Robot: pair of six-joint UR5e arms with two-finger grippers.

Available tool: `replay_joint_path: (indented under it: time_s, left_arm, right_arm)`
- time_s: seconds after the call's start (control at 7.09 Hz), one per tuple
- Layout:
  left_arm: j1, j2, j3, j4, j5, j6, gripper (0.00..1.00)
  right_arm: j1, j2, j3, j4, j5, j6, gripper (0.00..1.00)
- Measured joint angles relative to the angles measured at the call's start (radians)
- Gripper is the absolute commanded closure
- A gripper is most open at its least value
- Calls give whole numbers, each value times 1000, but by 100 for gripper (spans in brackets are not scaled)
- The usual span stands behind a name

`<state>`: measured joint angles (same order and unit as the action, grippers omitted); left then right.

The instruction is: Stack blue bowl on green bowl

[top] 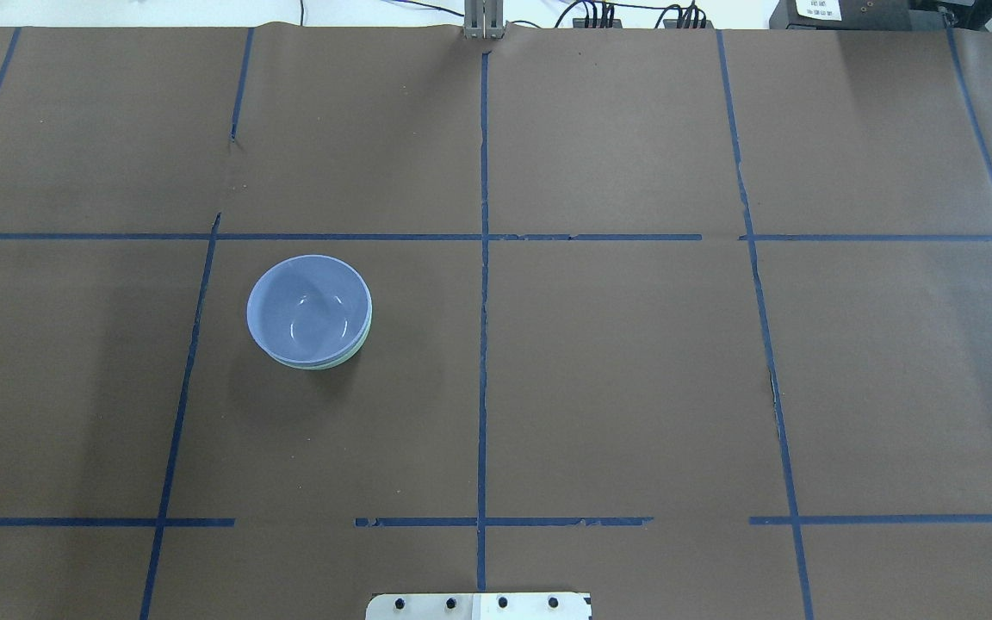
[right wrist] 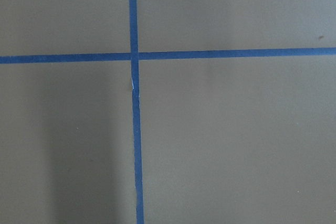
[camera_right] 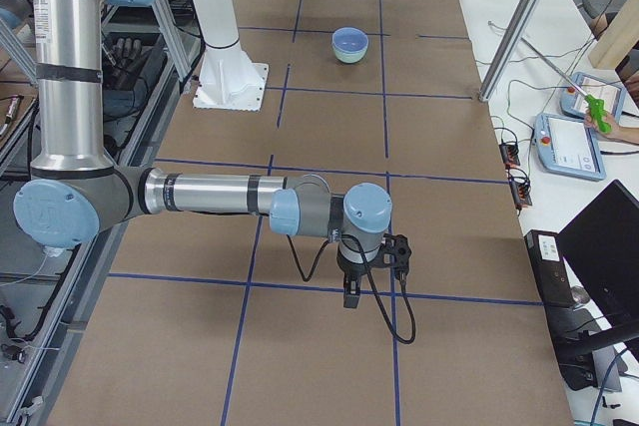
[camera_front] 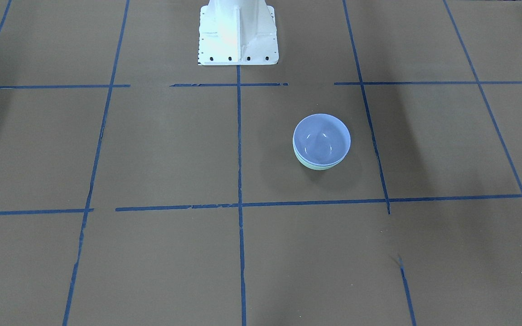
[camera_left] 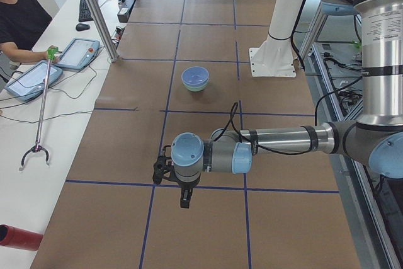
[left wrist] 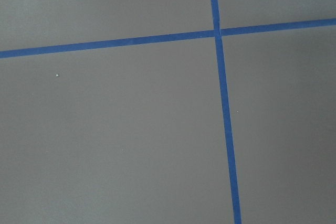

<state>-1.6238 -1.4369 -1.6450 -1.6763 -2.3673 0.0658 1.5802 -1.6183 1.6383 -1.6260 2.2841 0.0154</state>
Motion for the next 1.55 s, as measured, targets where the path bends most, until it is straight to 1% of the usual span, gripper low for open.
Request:
replay_joint_path:
  time_s: [0.42,1.55]
  left_arm:
    - [1,-5,-32,5,32,-56,0]
    - [2,-5,-28,7,26,-62,0]
  right_arm:
    - [0,0,0,0,0,0,0]
    - [0,0,0,0,0,0,0]
